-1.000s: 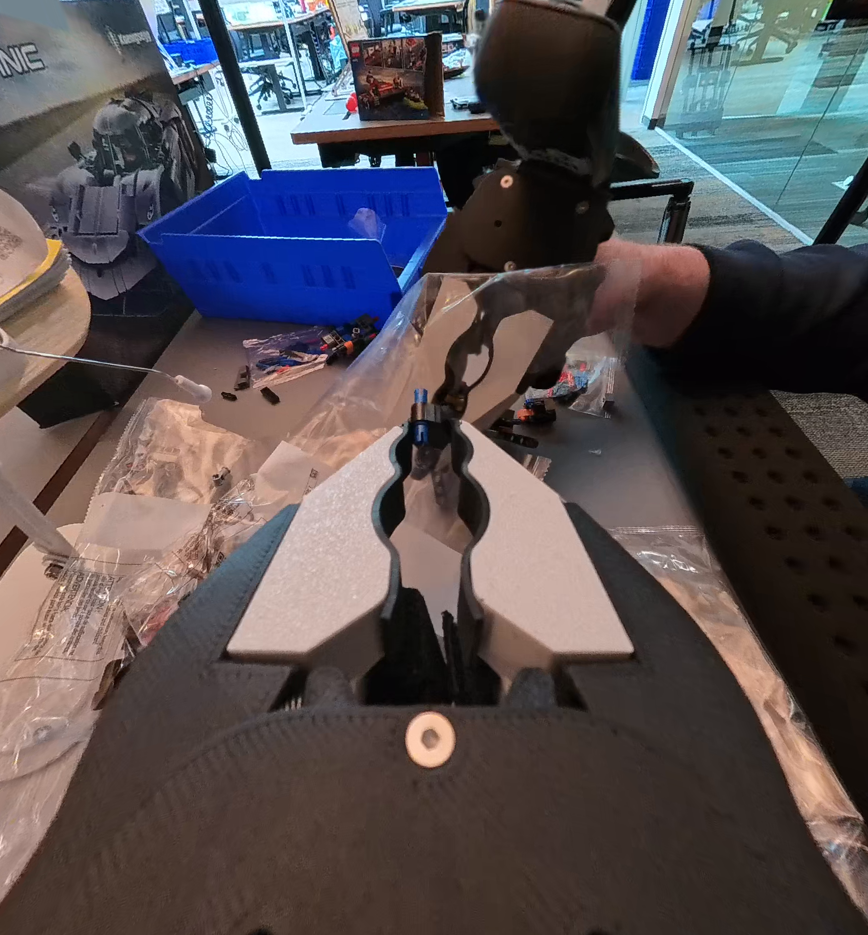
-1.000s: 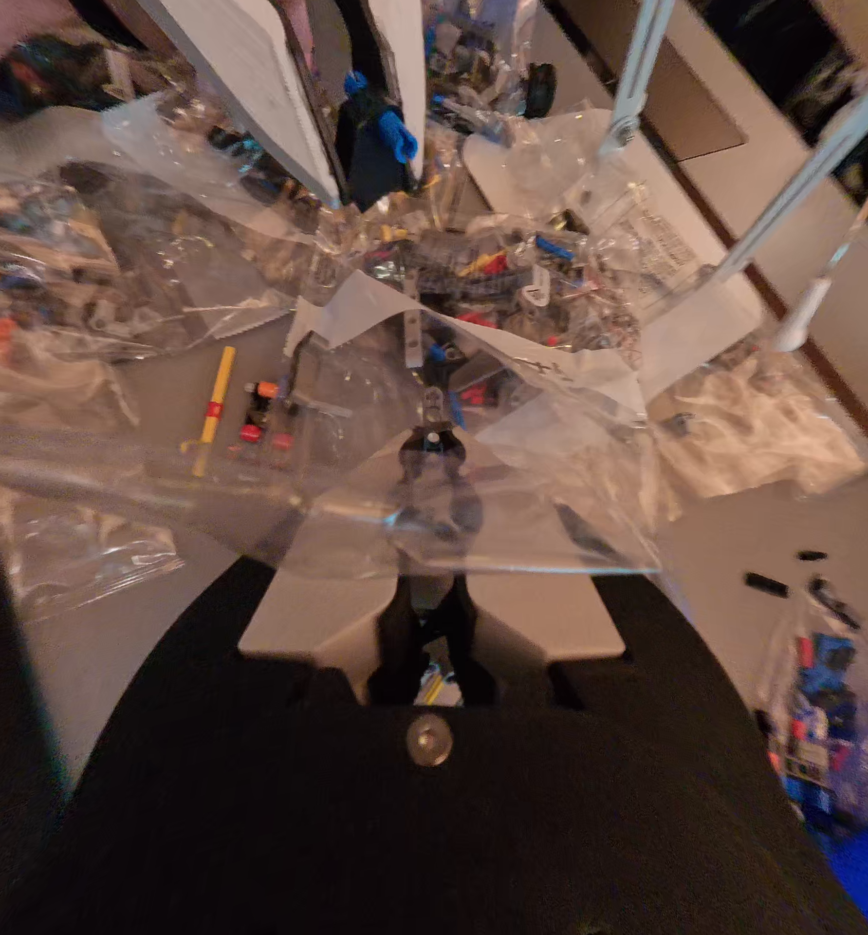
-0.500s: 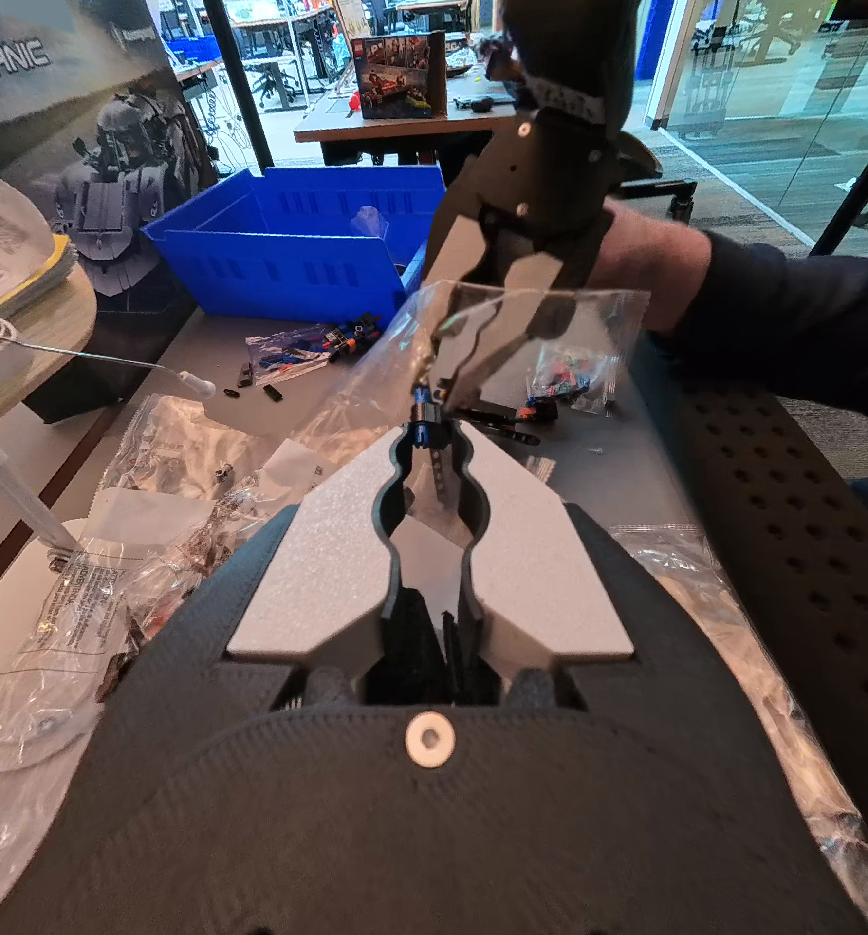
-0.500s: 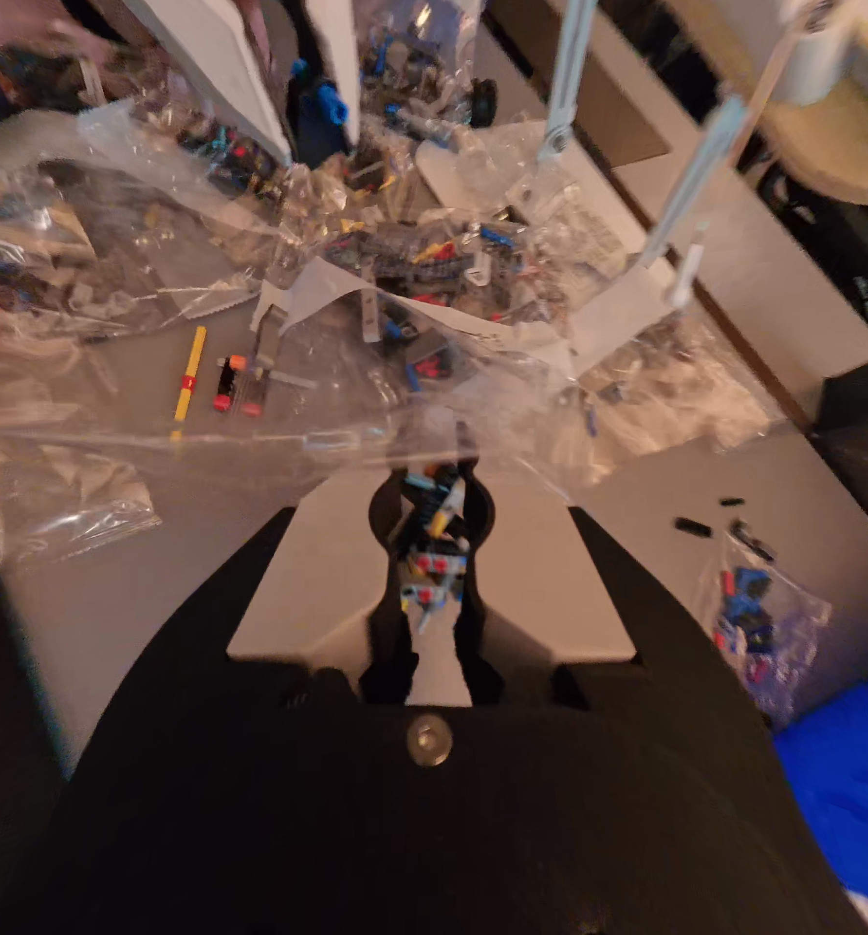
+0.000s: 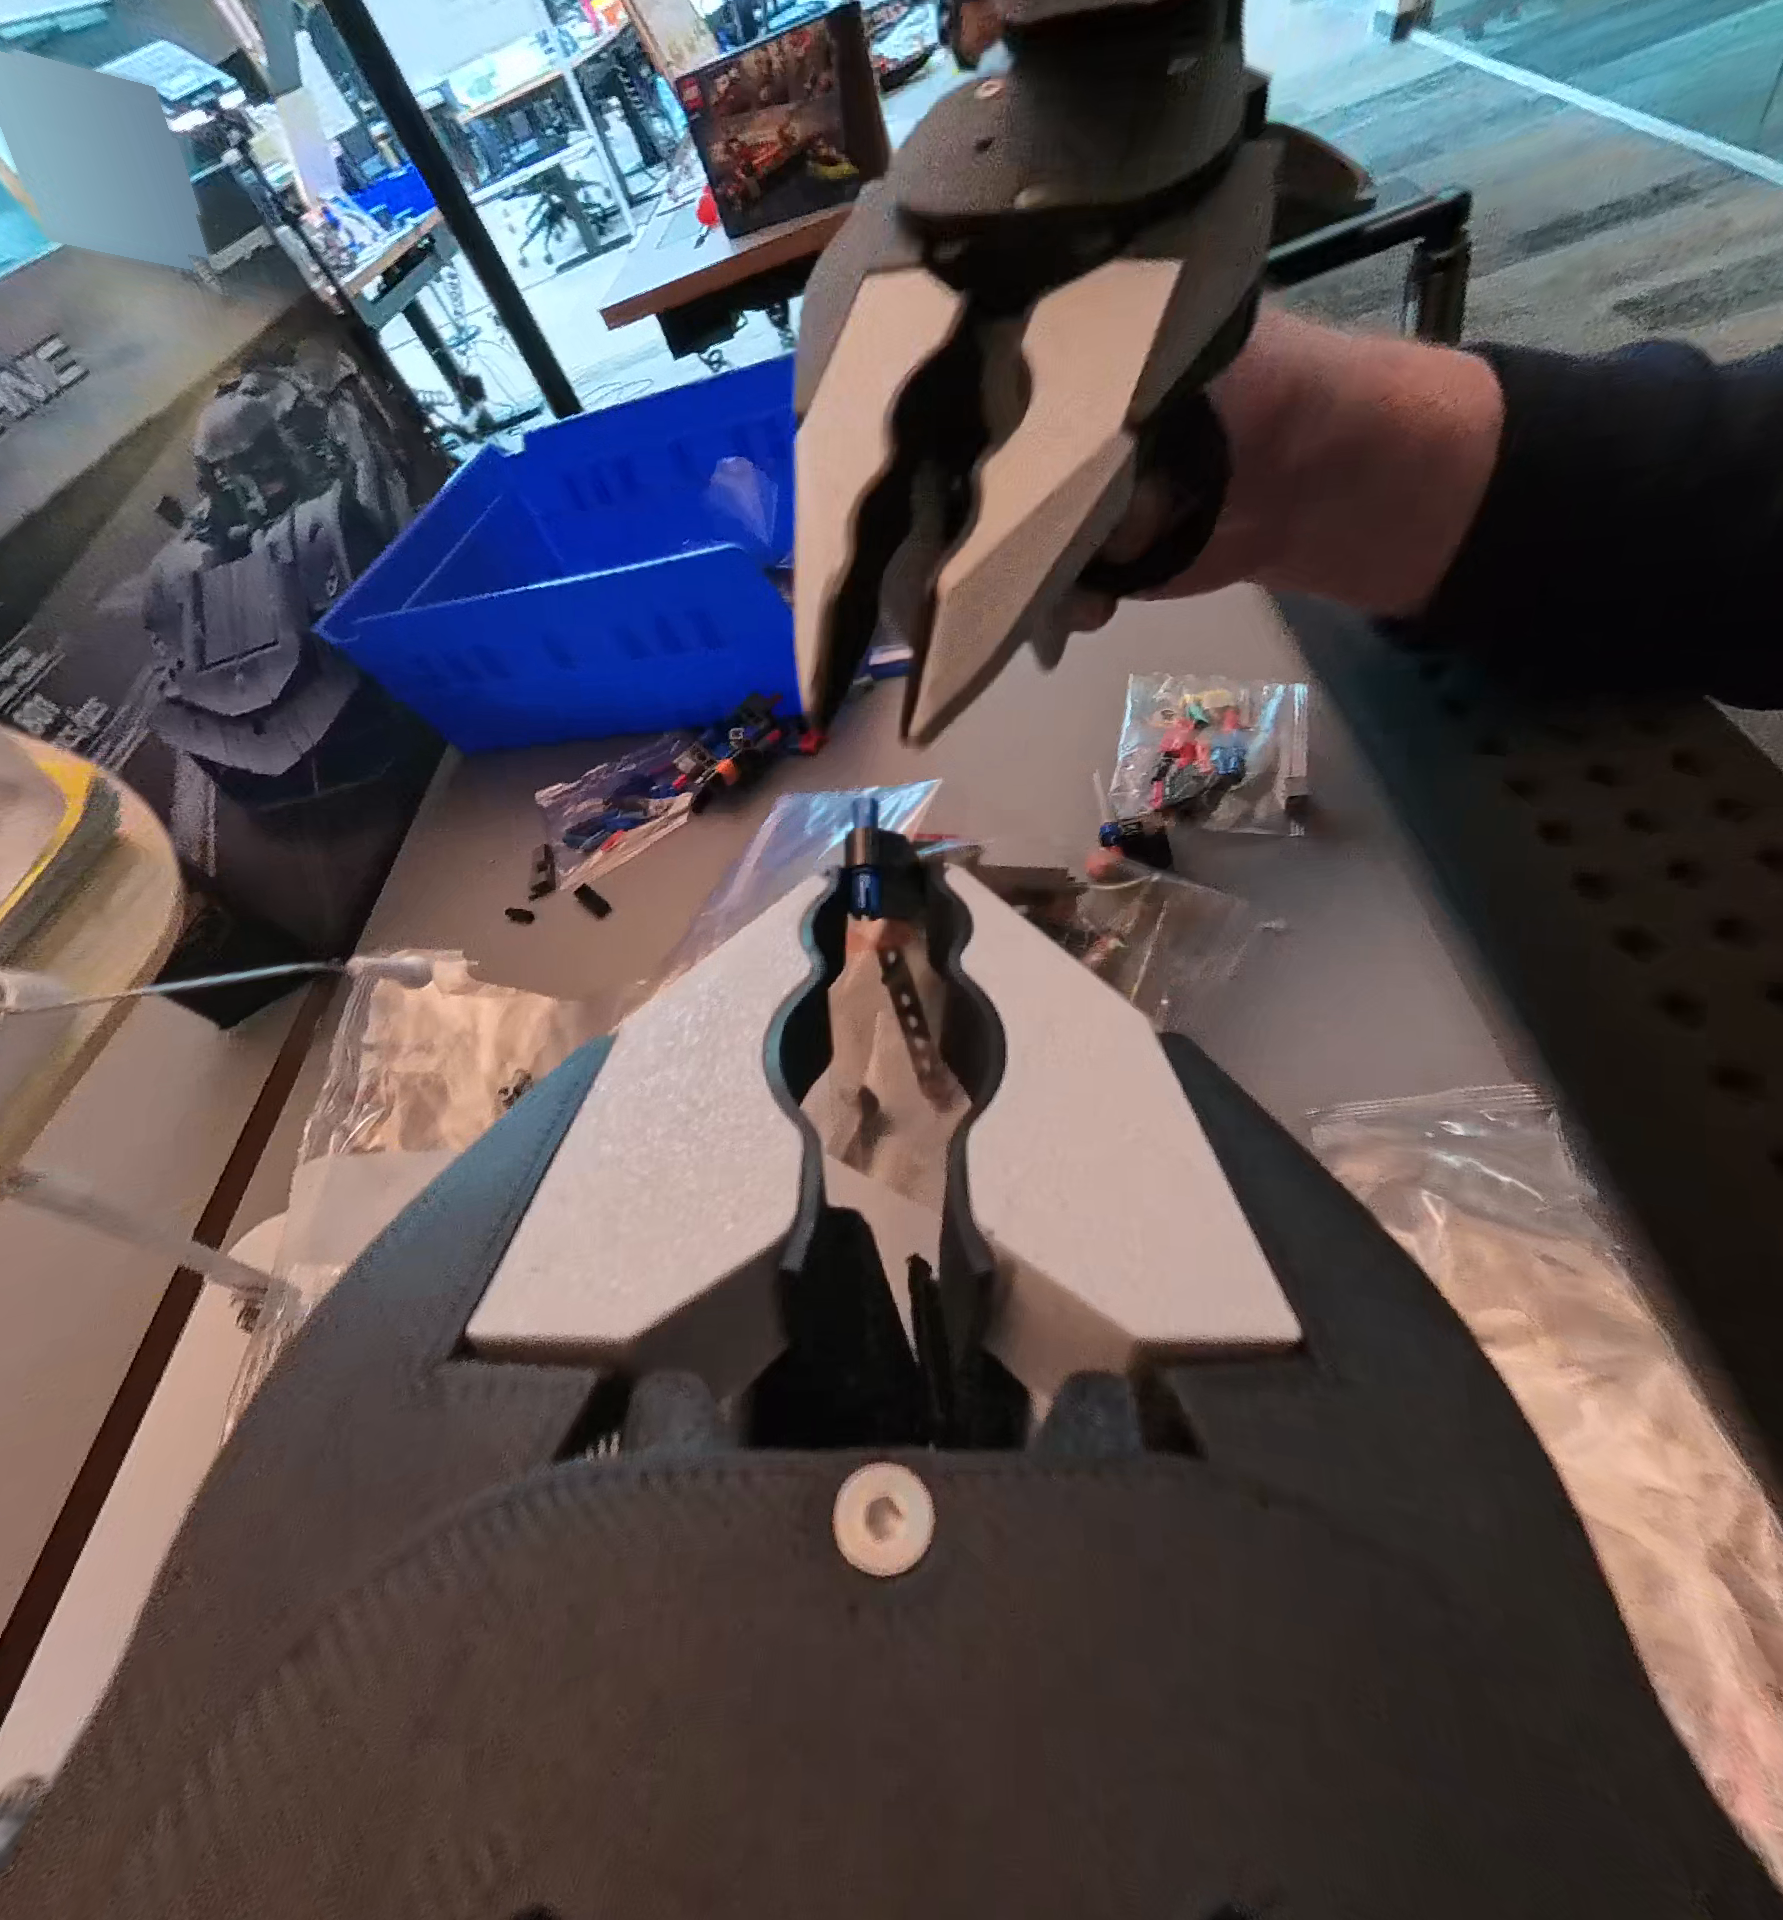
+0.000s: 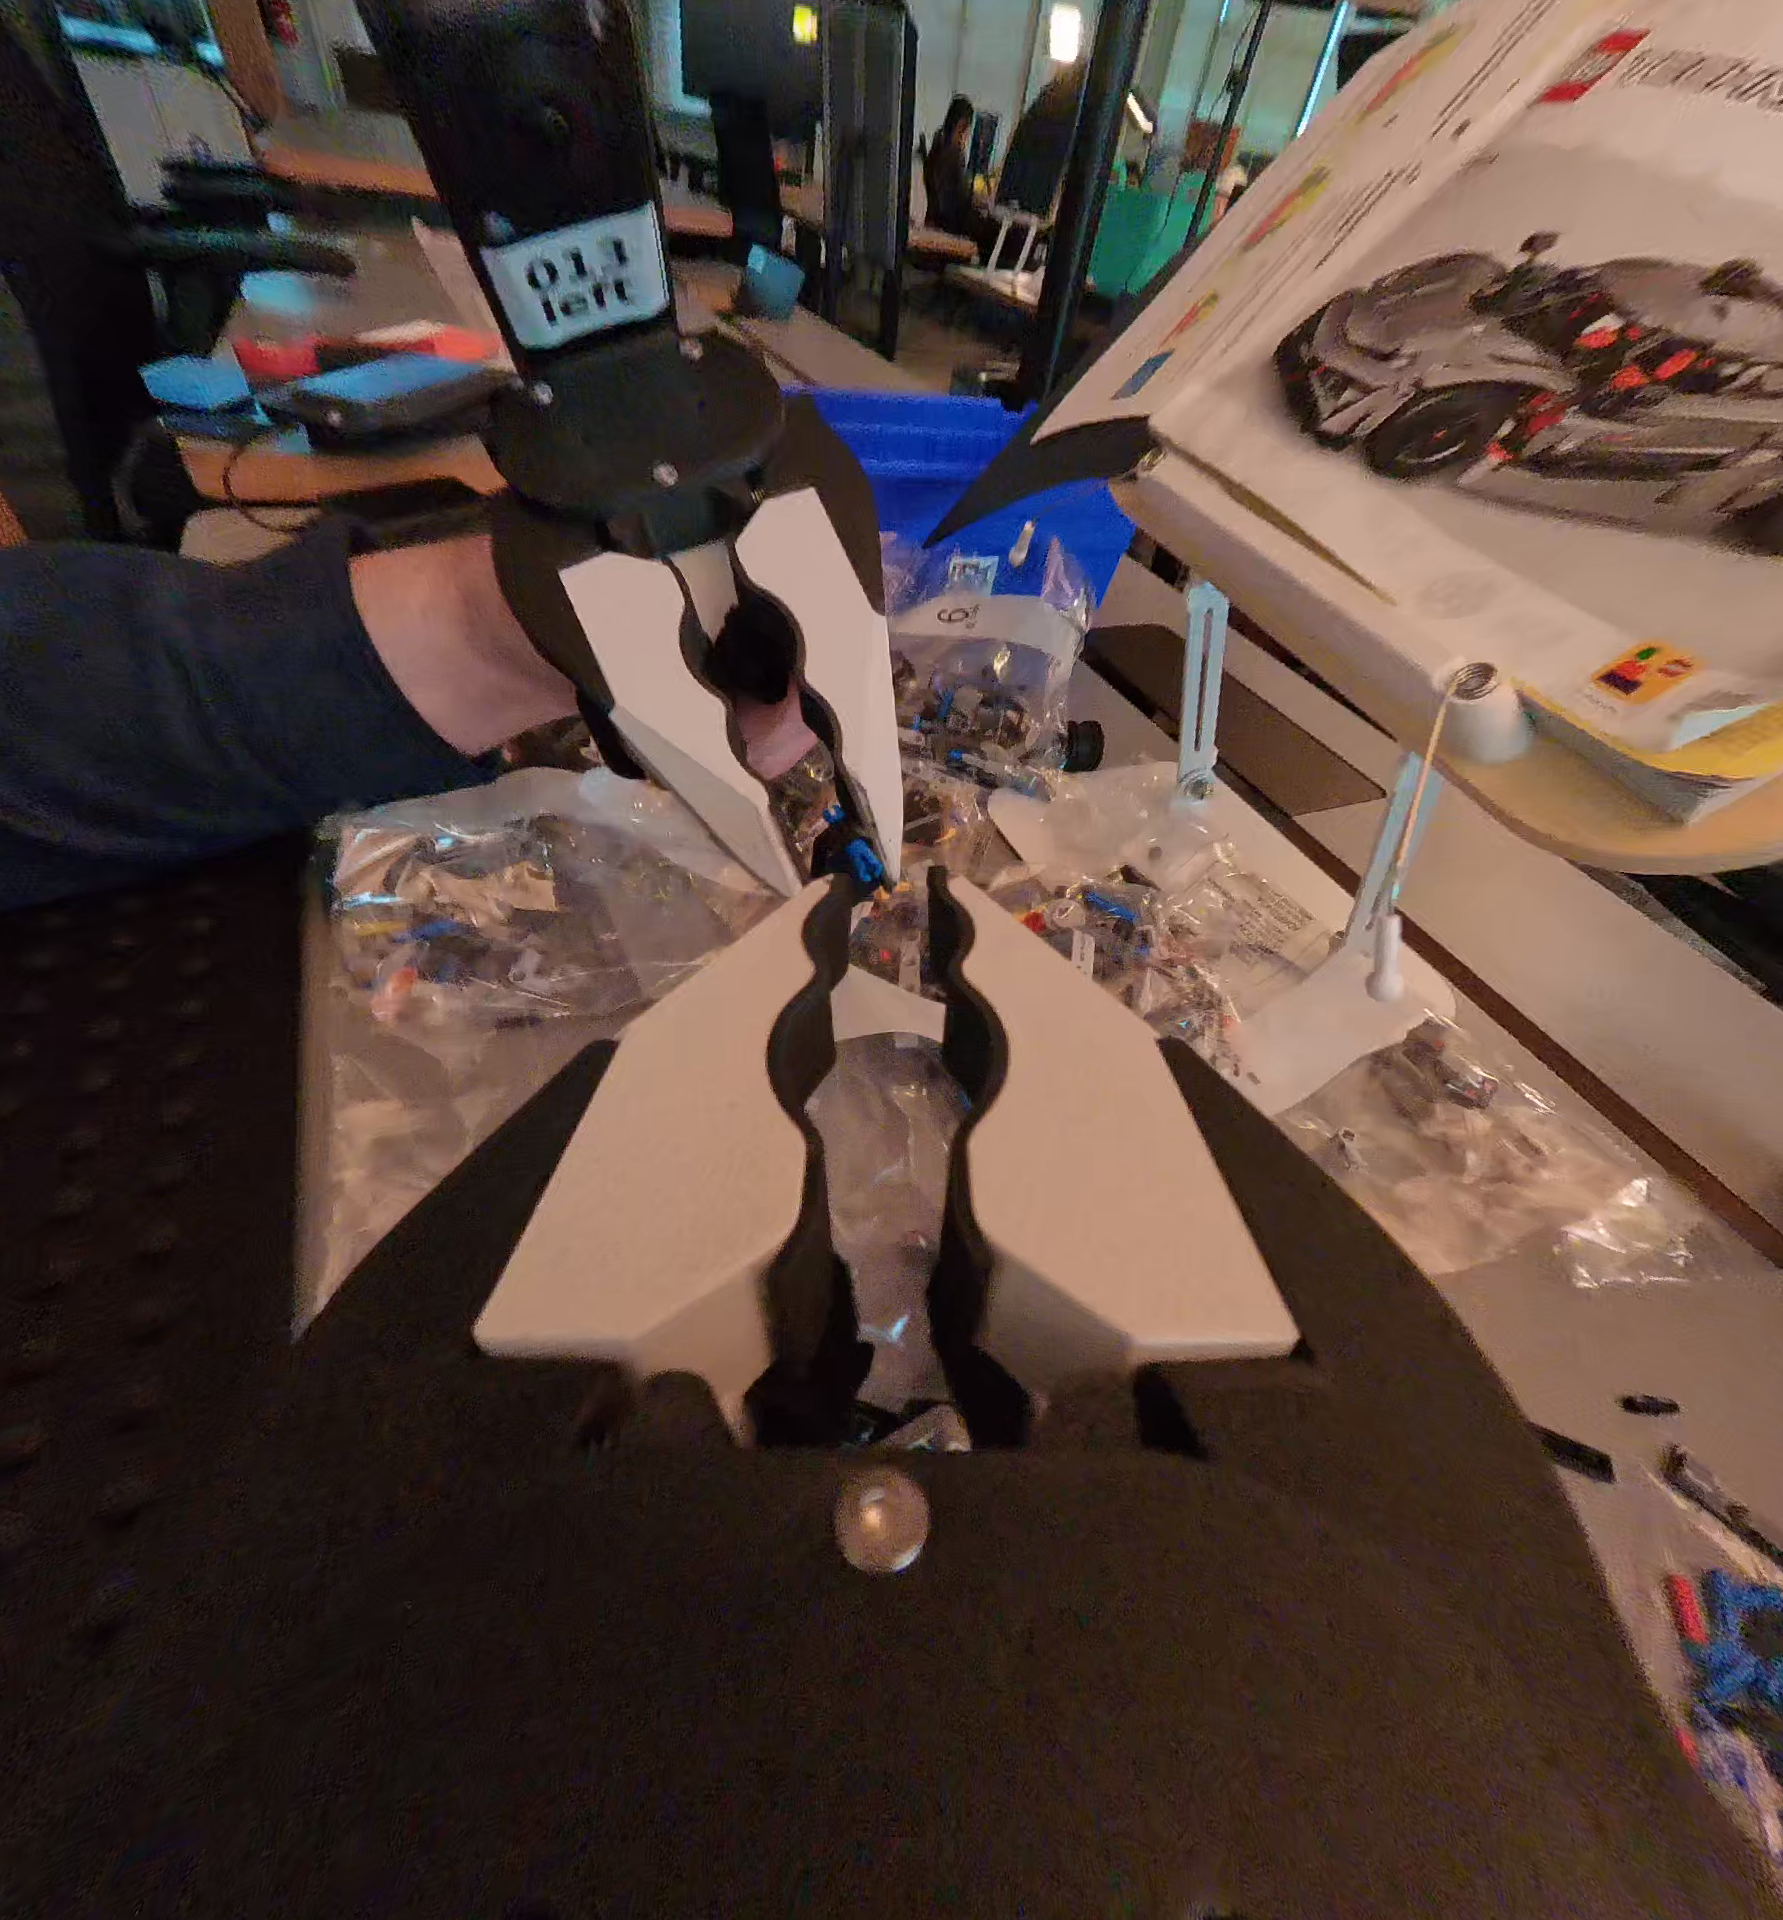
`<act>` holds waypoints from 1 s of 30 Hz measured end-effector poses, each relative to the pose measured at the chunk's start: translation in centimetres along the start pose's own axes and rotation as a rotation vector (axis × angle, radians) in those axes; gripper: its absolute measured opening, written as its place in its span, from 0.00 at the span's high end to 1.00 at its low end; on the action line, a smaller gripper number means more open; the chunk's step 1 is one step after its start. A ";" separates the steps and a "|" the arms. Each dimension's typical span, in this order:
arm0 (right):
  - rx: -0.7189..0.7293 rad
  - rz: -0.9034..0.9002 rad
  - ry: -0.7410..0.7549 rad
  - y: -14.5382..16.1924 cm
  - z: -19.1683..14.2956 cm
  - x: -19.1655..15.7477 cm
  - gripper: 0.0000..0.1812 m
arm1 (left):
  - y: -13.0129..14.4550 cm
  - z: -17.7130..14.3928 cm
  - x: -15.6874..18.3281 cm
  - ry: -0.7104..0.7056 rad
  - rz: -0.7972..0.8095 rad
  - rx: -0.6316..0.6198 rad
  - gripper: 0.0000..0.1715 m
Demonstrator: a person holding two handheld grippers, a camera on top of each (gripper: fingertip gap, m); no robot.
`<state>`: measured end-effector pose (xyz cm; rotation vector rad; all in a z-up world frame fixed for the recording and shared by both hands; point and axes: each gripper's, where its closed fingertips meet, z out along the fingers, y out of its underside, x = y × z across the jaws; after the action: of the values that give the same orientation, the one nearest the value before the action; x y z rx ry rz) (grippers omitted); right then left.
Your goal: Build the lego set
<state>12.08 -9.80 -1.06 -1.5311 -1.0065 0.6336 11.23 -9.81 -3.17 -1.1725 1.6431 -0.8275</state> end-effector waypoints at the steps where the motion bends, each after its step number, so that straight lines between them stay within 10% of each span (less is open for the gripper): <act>1: 0.000 0.001 -0.024 0.0 0.4 -0.4 0.94 | -0.1 0.2 0.2 0.003 0.011 -0.004 0.92; 30: -0.016 -0.040 -0.161 0.0 -0.3 -3.3 1.00 | -1.7 -0.4 2.9 0.138 0.036 0.056 0.92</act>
<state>10.71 -12.84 -1.41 -1.4875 -1.1632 0.7305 11.02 -13.09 -2.39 -1.0645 1.7367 -0.9435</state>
